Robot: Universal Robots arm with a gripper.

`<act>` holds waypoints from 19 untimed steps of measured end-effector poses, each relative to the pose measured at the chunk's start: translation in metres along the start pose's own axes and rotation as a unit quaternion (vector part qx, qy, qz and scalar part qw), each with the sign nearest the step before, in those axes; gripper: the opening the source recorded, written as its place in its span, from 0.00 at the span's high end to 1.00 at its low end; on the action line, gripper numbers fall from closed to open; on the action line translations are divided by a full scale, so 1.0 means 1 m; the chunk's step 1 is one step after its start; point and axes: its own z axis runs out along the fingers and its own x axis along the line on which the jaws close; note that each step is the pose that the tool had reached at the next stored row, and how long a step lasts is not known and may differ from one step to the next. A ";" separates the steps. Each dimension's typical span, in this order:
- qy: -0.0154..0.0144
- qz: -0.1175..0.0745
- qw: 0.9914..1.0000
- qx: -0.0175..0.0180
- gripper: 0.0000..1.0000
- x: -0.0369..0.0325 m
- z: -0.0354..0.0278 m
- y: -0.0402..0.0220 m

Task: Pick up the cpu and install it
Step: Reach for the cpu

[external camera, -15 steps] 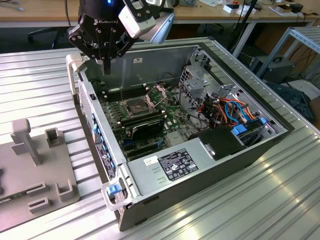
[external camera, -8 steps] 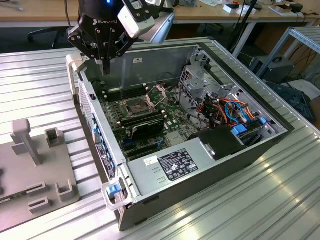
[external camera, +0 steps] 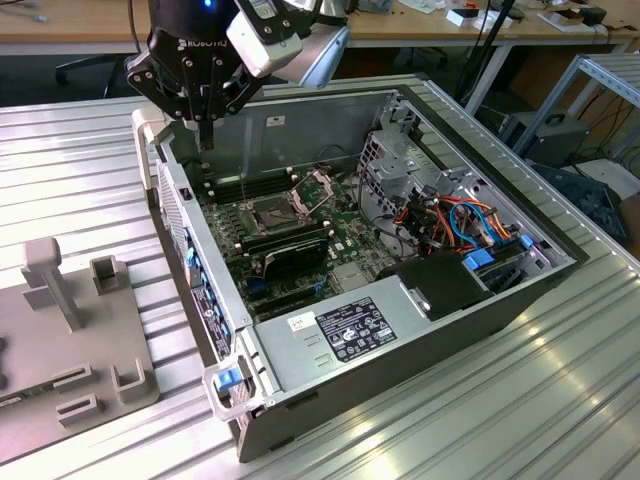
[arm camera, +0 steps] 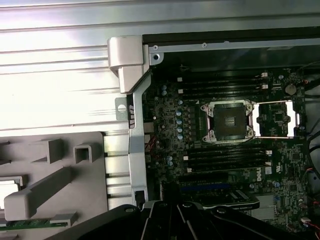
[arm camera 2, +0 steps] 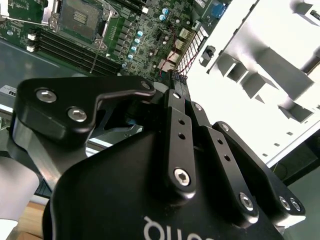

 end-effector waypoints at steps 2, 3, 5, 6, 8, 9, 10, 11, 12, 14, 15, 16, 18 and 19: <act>0.000 0.000 1.000 0.000 0.89 0.0001 0.0000 -0.0001; 0.000 0.000 1.000 0.000 0.89 0.0001 0.0000 0.0000; 0.000 0.000 1.000 0.000 0.89 0.0001 0.0000 0.0000; 0.000 0.000 1.000 0.000 0.89 0.0002 0.0000 0.0000; 0.000 0.000 1.000 0.000 0.89 0.0002 0.0000 0.0000; 0.000 0.000 1.000 0.000 0.89 0.0002 0.0000 0.0000; 0.000 0.000 1.000 0.000 0.89 0.0002 0.0000 0.0000; 0.000 0.000 1.000 0.000 0.89 0.0004 0.0000 0.0000; 0.000 0.000 1.000 0.000 0.89 0.0013 -0.0001 -0.0001; 0.000 0.000 1.000 0.000 0.89 0.0055 -0.0002 -0.0005; 0.000 0.000 1.000 0.000 0.89 0.0072 -0.0002 -0.0006; 0.000 0.000 1.000 0.000 0.89 0.0096 -0.0003 -0.0007; 0.000 0.000 1.000 0.000 0.89 0.0139 -0.0004 -0.0011; 0.000 0.000 1.000 0.000 0.89 0.0157 -0.0004 -0.0012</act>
